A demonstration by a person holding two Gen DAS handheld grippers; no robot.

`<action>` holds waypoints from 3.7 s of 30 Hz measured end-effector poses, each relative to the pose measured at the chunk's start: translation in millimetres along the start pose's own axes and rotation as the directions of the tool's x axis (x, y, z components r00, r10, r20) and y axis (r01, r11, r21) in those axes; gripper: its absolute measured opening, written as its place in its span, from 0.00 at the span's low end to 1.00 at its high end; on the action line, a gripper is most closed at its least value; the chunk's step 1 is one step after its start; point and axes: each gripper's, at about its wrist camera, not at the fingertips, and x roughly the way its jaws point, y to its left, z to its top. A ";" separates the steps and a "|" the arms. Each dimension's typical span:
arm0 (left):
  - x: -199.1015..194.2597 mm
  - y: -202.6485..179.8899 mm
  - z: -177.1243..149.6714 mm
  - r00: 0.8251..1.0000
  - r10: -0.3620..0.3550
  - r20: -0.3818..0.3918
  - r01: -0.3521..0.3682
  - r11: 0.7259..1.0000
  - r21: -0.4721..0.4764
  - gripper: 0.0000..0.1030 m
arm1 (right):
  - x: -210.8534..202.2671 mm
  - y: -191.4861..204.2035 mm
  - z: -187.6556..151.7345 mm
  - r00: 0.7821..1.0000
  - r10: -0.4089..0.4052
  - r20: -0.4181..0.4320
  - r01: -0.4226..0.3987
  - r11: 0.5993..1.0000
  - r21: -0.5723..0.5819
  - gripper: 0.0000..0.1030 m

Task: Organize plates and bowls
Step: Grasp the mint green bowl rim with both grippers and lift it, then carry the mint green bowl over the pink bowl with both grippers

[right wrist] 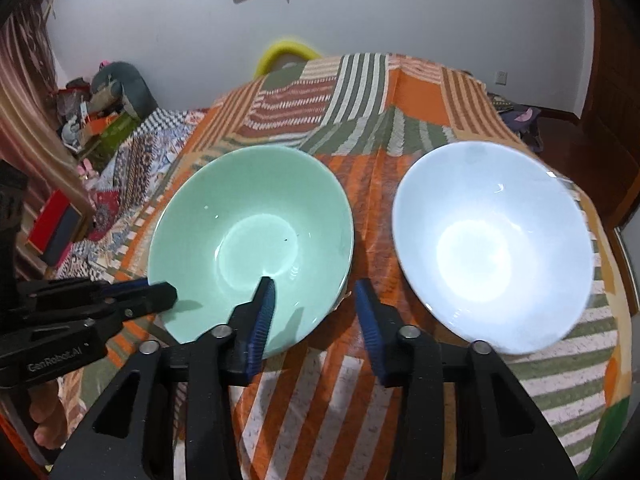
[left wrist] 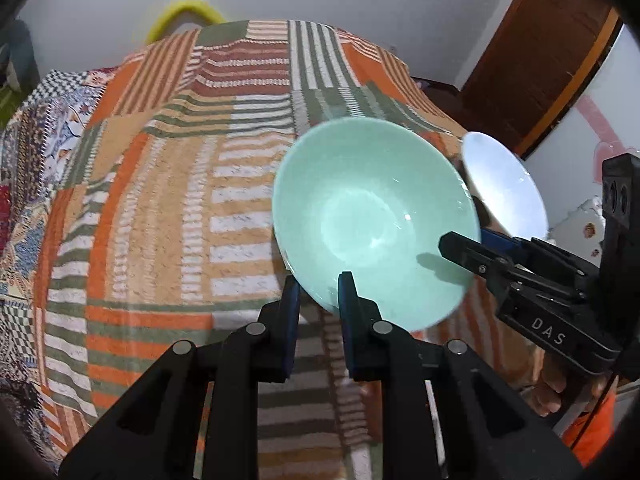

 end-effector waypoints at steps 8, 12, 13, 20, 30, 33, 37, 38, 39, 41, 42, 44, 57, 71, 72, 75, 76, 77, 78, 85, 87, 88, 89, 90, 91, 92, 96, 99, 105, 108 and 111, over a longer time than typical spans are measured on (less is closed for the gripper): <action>14.2 -0.4 13.2 0.991 0.117 0.064 -0.120 0.991 0.058 0.18 | 16.8 1.6 6.2 1.000 0.000 -0.024 0.000 1.000 -0.005 0.27; 25.3 -0.2 17.0 0.993 0.103 0.050 -0.107 0.992 0.065 0.18 | 18.0 4.0 6.4 1.000 -0.018 -0.025 0.017 1.000 -0.020 0.25; 24.9 -1.5 16.6 0.993 0.106 0.059 -0.110 0.991 0.077 0.18 | 17.5 3.8 6.4 1.000 -0.016 -0.025 0.016 1.000 -0.019 0.25; 10.1 -6.9 9.3 0.996 0.071 0.056 -0.075 0.993 0.086 0.18 | 6.0 4.3 3.7 0.999 -0.030 -0.021 0.030 0.999 -0.023 0.23; -38.7 -26.2 -17.9 0.994 0.038 0.104 -0.046 0.996 0.082 0.18 | -36.1 12.1 -8.7 0.999 -0.017 0.029 0.018 1.000 -0.017 0.23; -57.2 -31.7 -28.9 0.993 0.022 0.120 -0.032 0.996 0.079 0.18 | -53.3 15.5 -14.2 0.999 -0.010 0.049 0.011 1.000 -0.014 0.23; -85.0 -39.6 -44.7 0.989 0.013 0.150 -0.026 0.996 0.081 0.18 | -77.1 26.9 -24.3 0.996 -0.020 0.084 0.023 0.999 -0.032 0.23; -93.0 -41.9 -49.3 0.987 0.013 0.158 -0.026 0.996 0.083 0.18 | -80.6 28.6 -25.7 0.996 -0.022 0.090 0.025 0.999 -0.035 0.23; -98.7 -43.5 -52.9 0.987 0.012 0.163 -0.026 0.996 0.085 0.18 | -86.3 31.7 -28.1 0.995 -0.022 0.098 0.026 0.999 -0.040 0.23; -114.0 -45.9 -62.7 0.984 0.008 0.177 -0.023 0.996 0.084 0.18 | -96.6 37.7 -33.0 0.994 -0.020 0.110 0.025 0.999 -0.044 0.23; -119.8 -46.7 -66.4 0.983 0.006 0.182 -0.022 0.996 0.084 0.18 | -100.5 39.5 -34.7 0.993 -0.018 0.115 0.023 0.999 -0.046 0.23; -135.0 -48.2 -76.6 0.981 0.005 0.196 -0.021 0.996 0.081 0.18 | -109.3 45.5 -39.8 0.992 -0.014 0.126 0.020 0.999 -0.050 0.23; -204.2 -47.8 -142.7 0.970 0.017 0.242 -0.030 0.998 0.051 0.18 | -142.4 76.8 -69.3 0.985 0.032 0.170 -0.017 0.996 -0.088 0.23; -225.3 -22.6 -187.4 0.969 0.055 0.241 -0.062 0.998 0.019 0.18 | -143.5 108.2 -106.8 0.985 0.079 0.156 -0.061 0.992 -0.113 0.23; -224.8 -19.0 -190.8 0.970 0.059 0.237 -0.064 0.998 0.015 0.18 | -143.7 109.8 -110.5 0.985 0.084 0.153 -0.066 0.991 -0.114 0.23; -222.6 -10.1 -198.7 0.972 0.068 0.223 -0.071 0.997 0.005 0.18 | -137.2 114.8 -116.6 0.986 0.099 0.135 -0.084 0.990 -0.114 0.23; -220.4 -6.9 -200.2 0.974 0.070 0.217 -0.071 0.997 0.001 0.18 | -134.5 116.3 -118.0 0.986 0.103 0.129 -0.089 0.990 -0.113 0.23; -219.1 -4.3 -201.5 0.975 0.071 0.212 -0.072 0.997 -0.002 0.18 | -132.7 118.0 -121.0 0.987 0.107 0.123 -0.094 0.989 -0.112 0.23; -217.8 -1.9 -202.8 0.976 0.072 0.208 -0.073 0.997 -0.006 0.18 | -130.7 119.6 -122.5 0.987 0.112 0.116 -0.099 0.989 -0.112 0.23; -202.4 12.1 -211.8 0.981 0.087 0.172 -0.083 0.996 -0.030 0.18 | -114.5 128.1 -133.2 0.989 0.129 0.073 -0.122 0.988 -0.099 0.23; -197.1 15.1 -214.1 0.983 0.092 0.160 -0.088 0.996 -0.033 0.18 | -109.9 130.4 -137.3 0.990 0.126 0.058 -0.120 0.988 -0.098 0.23; -194.2 16.2 -215.3 0.984 0.094 0.153 -0.089 0.995 -0.034 0.18 | -107.9 130.8 -138.7 0.991 0.123 0.052 -0.118 0.988 -0.098 0.23; -190.1 18.3 -216.7 0.985 0.093 0.143 -0.089 0.995 -0.038 0.18 | -104.8 131.3 -140.7 0.992 0.120 0.044 -0.115 0.988 -0.099 0.23; -186.0 20.5 -218.2 0.987 0.092 0.133 -0.087 0.995 -0.041 0.18 | -103.9 132.2 -141.5 0.992 0.118 0.039 -0.113 0.989 -0.098 0.23; -183.9 21.2 -219.5 0.988 0.091 0.127 -0.086 0.995 -0.043 0.18 | -101.8 132.5 -142.6 0.993 0.116 0.032 -0.113 0.989 -0.096 0.23; -179.1 23.8 -221.4 0.989 0.088 0.115 -0.083 0.995 -0.049 0.18 | -99.9 132.8 -144.0 0.993 0.117 0.025 -0.114 0.989 -0.092 0.23; -165.8 29.4 -228.0 0.993 0.084 0.078 -0.080 0.995 -0.061 0.18 | -91.9 134.0 -149.3 0.994 0.111 -0.004 -0.111 0.990 -0.085 0.23; -159.0 31.2 -231.3 0.995 0.083 0.057 -0.079 0.995 -0.066 0.18 | -87.4 135.1 -154.1 0.994 0.104 -0.023 -0.106 0.991 -0.087 0.23; -145.3 37.2 -236.8 0.997 0.078 0.012 -0.077 0.993 -0.088 0.18 | -79.3 135.7 -161.2 0.993 0.099 -0.057 -0.104 0.991 -0.087 0.23; -139.5 37.8 -239.9 0.997 0.082 -0.009 -0.082 0.992 -0.091 0.18 | -77.0 136.4 -163.1 0.993 0.094 -0.068 -0.100 0.991 -0.092 0.23; -133.2 39.1 -244.0 0.995 0.092 -0.028 -0.094 0.991 -0.092 0.18 | -73.9 138.4 -165.1 0.993 0.087 -0.082 -0.095 0.990 -0.101 0.23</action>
